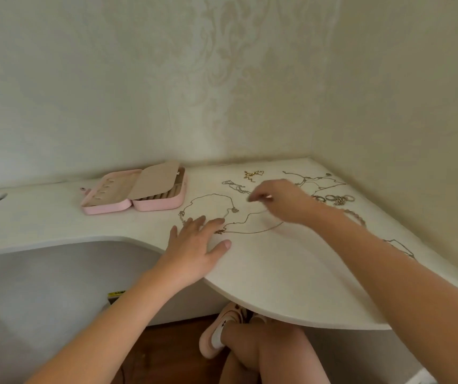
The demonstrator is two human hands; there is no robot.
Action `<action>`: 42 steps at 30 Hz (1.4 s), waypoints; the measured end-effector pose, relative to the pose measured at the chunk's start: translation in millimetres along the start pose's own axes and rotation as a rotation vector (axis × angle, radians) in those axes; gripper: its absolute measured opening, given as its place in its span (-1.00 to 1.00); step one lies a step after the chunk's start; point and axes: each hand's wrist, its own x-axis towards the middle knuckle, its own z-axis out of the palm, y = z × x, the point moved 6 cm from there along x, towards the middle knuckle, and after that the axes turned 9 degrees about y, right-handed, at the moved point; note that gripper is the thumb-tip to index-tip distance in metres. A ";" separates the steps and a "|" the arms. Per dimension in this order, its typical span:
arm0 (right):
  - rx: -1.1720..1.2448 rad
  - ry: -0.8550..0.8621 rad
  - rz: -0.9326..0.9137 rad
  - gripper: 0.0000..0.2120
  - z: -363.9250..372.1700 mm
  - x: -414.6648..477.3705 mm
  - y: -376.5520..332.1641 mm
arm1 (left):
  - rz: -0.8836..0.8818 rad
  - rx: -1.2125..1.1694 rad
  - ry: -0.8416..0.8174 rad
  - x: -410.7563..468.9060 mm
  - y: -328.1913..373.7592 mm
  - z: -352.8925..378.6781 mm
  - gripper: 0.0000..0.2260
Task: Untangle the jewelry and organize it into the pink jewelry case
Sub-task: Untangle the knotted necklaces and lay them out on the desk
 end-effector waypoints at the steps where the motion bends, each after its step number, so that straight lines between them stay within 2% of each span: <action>1: 0.014 -0.075 -0.057 -0.59 17.7 3.3 -18.6 | 0.007 -0.030 0.056 0.0 0.7 -4.4 -0.49; 4: -0.028 -0.236 -0.128 -0.52 57.1 13.4 -45.3 | -0.039 -0.048 0.142 5.8 -11.6 -16.6 -0.45; 8: -0.064 -0.295 -0.054 -0.57 63.8 28.1 -29.3 | 0.017 0.038 -0.048 9.7 -44.4 -16.1 -0.43; 12: -0.095 -0.397 -0.014 -0.46 56.2 32.8 -5.3 | 0.071 0.102 -0.273 -4.4 -66.7 -21.4 -0.33; 17: -0.085 -0.451 0.013 -0.41 48.7 34.6 -5.6 | 0.097 0.239 -0.381 -15.9 -73.1 -29.7 -0.36; 23: -0.119 -0.487 0.070 -0.35 46.6 35.3 2.5 | 0.099 0.115 -0.421 -15.8 -72.4 -36.4 -0.37; 31: -0.148 -0.426 0.088 -0.40 46.5 39.8 -0.6 | 0.028 -0.110 -0.351 -13.0 -69.8 -40.8 -0.37; 34: -0.083 -0.382 0.090 -0.45 41.3 38.1 -3.4 | 0.010 -0.181 -0.242 -10.0 -61.3 -43.3 -0.41; 36: -0.015 -0.322 0.103 -0.50 24.3 33.7 -3.0 | 0.048 -0.237 -0.130 -6.8 -48.7 -44.2 -0.38; 38: 0.028 -0.295 0.134 -0.53 -2.5 23.4 -0.4 | 0.118 -0.277 -0.066 -4.1 -25.5 -40.3 -0.45; 40: 0.033 -0.317 0.174 -0.59 -31.4 7.0 5.1 | 0.218 -0.309 -0.053 -2.2 8.0 -33.1 -0.54; 42: -0.064 -0.338 0.227 -0.67 -59.0 -13.0 20.0 | 0.326 -0.340 -0.058 -1.3 45.7 -23.4 -0.57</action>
